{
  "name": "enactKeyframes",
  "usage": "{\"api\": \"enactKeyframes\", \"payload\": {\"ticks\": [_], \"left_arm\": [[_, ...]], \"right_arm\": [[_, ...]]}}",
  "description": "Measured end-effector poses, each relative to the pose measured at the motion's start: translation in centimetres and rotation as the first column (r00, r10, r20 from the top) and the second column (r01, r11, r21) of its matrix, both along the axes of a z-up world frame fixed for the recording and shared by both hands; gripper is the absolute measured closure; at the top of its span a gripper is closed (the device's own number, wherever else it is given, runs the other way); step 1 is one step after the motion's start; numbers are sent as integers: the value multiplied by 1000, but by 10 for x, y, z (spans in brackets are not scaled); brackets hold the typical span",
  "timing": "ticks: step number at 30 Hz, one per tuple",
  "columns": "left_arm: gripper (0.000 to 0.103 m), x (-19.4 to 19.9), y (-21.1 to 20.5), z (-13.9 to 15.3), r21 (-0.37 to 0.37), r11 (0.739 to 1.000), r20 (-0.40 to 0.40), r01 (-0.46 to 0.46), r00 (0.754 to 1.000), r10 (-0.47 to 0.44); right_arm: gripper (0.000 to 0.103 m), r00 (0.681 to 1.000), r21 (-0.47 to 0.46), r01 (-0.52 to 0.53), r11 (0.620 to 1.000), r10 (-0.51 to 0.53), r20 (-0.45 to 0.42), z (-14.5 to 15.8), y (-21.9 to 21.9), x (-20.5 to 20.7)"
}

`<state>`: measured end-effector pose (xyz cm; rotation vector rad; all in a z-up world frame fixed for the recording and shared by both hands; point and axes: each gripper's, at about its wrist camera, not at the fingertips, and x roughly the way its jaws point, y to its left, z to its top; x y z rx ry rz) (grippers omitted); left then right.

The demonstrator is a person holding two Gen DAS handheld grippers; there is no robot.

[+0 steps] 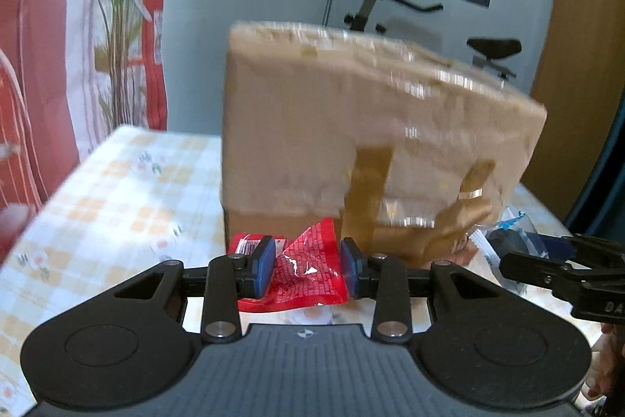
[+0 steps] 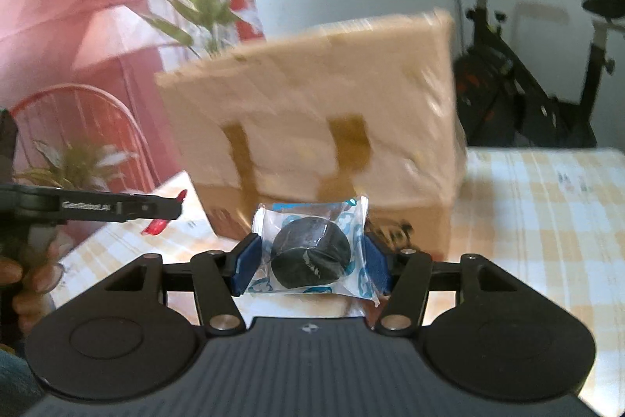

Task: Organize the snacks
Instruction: 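Carry both packets over the open box and open both tools to release them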

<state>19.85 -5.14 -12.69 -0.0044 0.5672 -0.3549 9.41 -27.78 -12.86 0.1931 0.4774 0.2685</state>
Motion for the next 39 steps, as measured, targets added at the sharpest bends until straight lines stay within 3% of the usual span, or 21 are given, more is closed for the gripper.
{"api": "enactKeyframes", "payload": {"ticks": [12, 18, 24, 30, 32, 34, 35, 39], "left_arm": [[64, 2, -2, 82, -60, 998, 198, 34, 980, -22], [64, 20, -24, 118, -68, 995, 283, 68, 958, -46], [64, 79, -51, 122, -95, 995, 226, 28, 974, -6], [63, 120, -72, 111, -58, 998, 191, -26, 981, 37], [62, 125, -75, 108, -43, 999, 176, -14, 984, 21], [38, 125, -76, 106, -9, 1000, 177, -21, 984, 22], [33, 123, -73, 106, -1, 999, 187, -37, 982, 37], [31, 115, -57, 106, -39, 998, 187, -47, 981, 53]], "right_arm": [[44, 982, 10, -48, 999, 45, 184, 76, 8, 6], [44, 975, -5, -36, 999, 36, 221, 111, 1, 38], [44, 983, -21, 57, 998, -52, 177, 126, -10, 99], [43, 989, -75, 115, 991, -107, 102, 120, -7, 152], [36, 990, -104, 119, 987, -110, 90, 118, -4, 161], [32, 991, -125, 119, 985, -109, 78, 116, -3, 165], [28, 991, -122, 112, 986, -102, 88, 116, -3, 163], [23, 988, -93, 89, 992, -77, 130, 116, -8, 149]]}}
